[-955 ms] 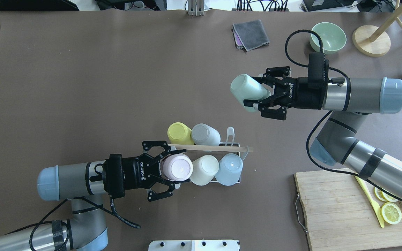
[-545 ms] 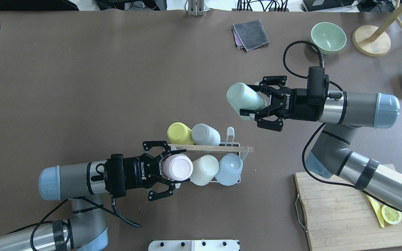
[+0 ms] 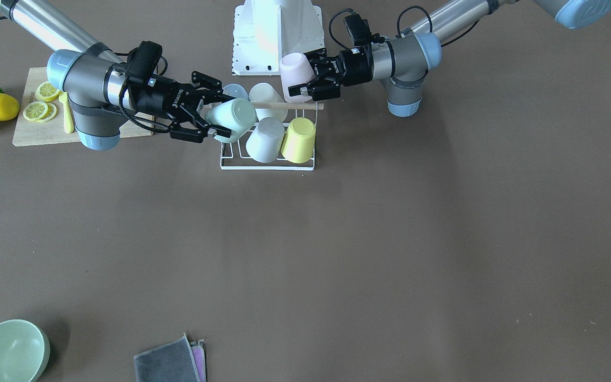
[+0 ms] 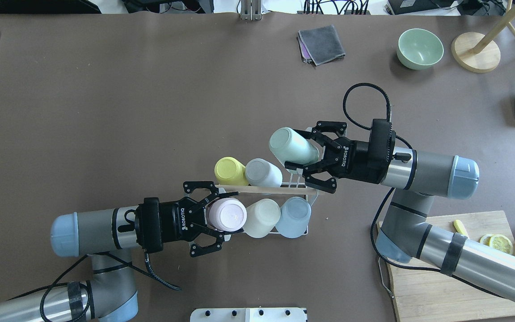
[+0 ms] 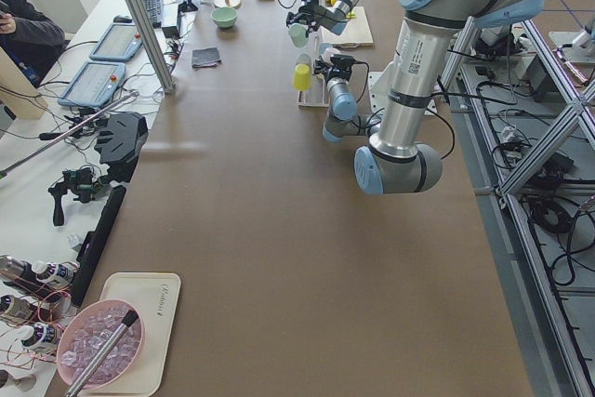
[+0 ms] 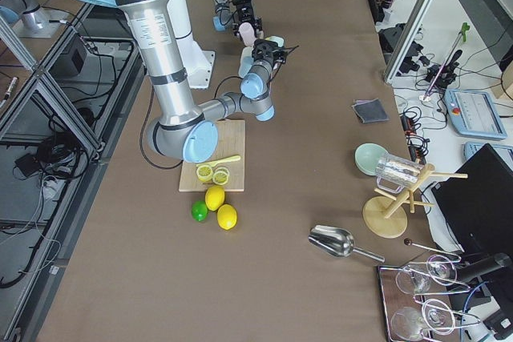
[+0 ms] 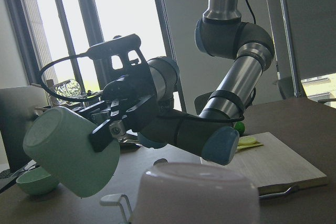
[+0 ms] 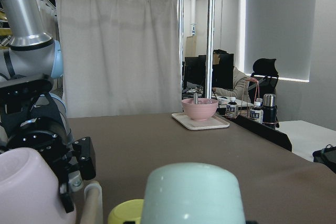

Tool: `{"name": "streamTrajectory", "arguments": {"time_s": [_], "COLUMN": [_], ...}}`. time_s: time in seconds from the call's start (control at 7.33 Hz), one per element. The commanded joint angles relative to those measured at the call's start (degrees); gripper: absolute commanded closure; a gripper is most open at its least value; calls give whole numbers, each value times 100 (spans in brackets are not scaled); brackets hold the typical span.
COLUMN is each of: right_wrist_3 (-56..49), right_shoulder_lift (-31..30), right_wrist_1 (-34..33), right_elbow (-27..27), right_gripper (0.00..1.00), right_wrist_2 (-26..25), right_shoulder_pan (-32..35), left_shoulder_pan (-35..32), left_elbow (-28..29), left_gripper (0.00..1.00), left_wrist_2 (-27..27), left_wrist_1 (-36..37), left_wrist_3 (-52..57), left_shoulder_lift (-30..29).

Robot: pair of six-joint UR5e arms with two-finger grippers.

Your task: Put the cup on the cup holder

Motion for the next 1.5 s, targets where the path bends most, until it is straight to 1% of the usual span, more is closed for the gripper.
{"name": "streamTrajectory", "arguments": {"time_s": [0.0,0.27,0.68,0.82,0.95,1.36], "right_wrist_3": [-92,-215,-251,-251,-251,-251], "right_shoulder_lift": [-41,-94,-94,-94,-103,-103], "right_wrist_1": [224,401,463,489,490,490], "right_elbow": [-51,-121,-157,-209,-218,-218], "right_gripper": [82,82,82,78,78,69], "right_wrist_2": [-264,-518,-546,-546,-546,-537], "right_shoulder_pan": [-155,-295,-314,-322,-322,-322], "left_shoulder_pan": [0,0,0,0,0,0], "left_elbow": [15,59,103,103,103,103], "left_gripper": [64,64,60,3,1,1], "left_wrist_2": [0,0,0,9,9,18], "left_wrist_1": [3,3,20,12,20,12], "left_wrist_3": [0,0,0,-17,-17,-26], "left_shoulder_lift": [-1,-36,-80,-97,-106,-106]}}
